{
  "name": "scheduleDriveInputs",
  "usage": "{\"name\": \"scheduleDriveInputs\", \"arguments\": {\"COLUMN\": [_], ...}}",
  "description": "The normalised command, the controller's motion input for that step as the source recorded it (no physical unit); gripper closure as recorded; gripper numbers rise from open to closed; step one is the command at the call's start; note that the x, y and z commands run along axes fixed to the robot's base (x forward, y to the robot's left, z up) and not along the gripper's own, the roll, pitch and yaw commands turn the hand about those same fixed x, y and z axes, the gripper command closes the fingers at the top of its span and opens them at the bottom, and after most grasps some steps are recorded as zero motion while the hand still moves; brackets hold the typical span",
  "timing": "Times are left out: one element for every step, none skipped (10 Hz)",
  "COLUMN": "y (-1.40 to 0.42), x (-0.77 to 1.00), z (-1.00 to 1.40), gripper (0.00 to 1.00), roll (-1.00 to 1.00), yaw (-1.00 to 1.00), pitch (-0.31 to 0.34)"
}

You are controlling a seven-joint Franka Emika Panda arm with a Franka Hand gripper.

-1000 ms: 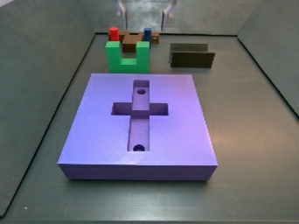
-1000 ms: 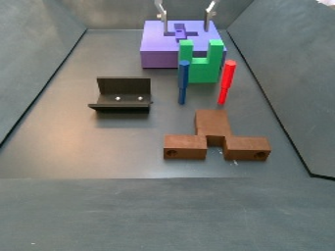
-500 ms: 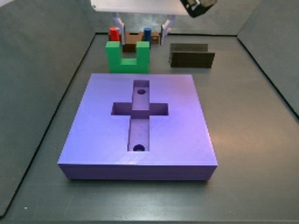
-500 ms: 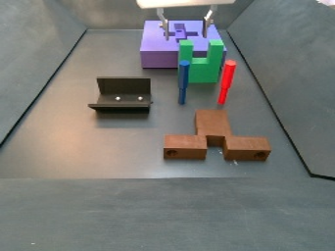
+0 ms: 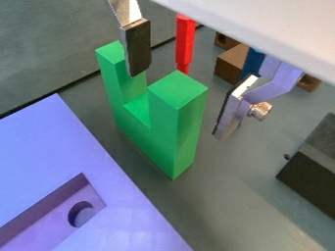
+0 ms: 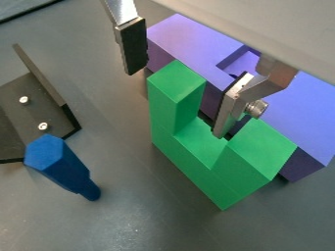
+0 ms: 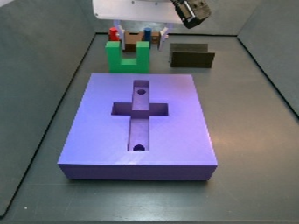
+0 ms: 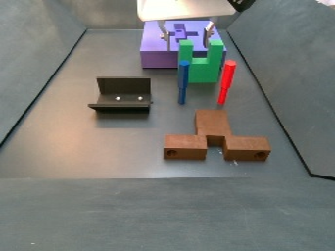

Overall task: Pick up the green object. Move up. Move to above the board. Insert the green object.
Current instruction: Pick up the green object.

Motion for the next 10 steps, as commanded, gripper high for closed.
{"name": "scheduleDriveInputs", "arguments": {"y": [-0.16, -0.15, -0.1, 0.0, 0.15, 0.13, 0.15, 0.02, -0.06, -0.11], "x": [0.08, 0.1, 0.09, 0.07, 0.0, 0.0, 0.0, 0.0, 0.07, 0.07], "z": [-0.24, -0.24, -0.29, -0.33, -0.24, -0.21, -0.14, -0.08, -0.02, 0.0], "gripper": [0.0, 0.0, 0.0, 0.0, 0.0, 0.0, 0.0, 0.0, 0.0, 0.0], "roll": [0.0, 0.0, 0.0, 0.0, 0.0, 0.0, 0.0, 0.0, 0.0, 0.0], "yaw": [0.0, 0.0, 0.0, 0.0, 0.0, 0.0, 0.0, 0.0, 0.0, -0.15], "pitch": [0.0, 0.0, 0.0, 0.0, 0.016, 0.004, 0.006, 0.003, 0.009, 0.009]}}
